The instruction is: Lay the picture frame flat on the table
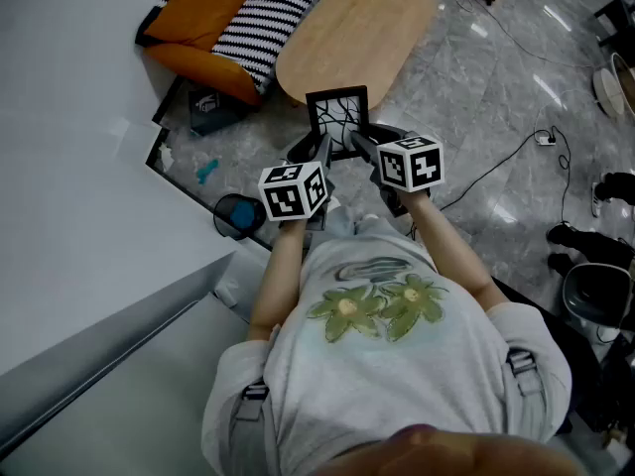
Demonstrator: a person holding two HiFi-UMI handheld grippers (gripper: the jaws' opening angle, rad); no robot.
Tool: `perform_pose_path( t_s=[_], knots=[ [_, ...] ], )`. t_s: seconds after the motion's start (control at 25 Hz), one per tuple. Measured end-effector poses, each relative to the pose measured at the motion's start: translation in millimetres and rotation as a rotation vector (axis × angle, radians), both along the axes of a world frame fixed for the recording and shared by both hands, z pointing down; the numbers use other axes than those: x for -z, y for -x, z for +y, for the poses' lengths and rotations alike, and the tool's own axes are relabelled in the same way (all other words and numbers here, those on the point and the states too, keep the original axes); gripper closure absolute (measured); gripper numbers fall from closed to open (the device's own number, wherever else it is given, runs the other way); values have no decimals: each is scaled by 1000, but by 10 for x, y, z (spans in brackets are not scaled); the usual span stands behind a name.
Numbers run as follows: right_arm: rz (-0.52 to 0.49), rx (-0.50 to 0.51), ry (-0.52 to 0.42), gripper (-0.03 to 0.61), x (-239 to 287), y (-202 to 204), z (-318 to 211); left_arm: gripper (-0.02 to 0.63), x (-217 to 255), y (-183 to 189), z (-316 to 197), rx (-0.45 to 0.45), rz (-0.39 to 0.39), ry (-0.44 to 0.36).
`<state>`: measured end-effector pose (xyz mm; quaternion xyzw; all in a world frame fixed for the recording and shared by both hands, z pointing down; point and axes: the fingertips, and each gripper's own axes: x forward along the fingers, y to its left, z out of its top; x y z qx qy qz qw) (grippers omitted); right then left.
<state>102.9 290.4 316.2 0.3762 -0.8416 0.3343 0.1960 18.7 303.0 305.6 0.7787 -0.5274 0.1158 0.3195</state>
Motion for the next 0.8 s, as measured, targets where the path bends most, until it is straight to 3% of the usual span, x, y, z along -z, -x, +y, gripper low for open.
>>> perform_pose_path(
  t_s=[0.8],
  knots=[
    [15,-28,46,440,-250,271,-158,495,-258,270,-174,-13,23,41]
  ],
)
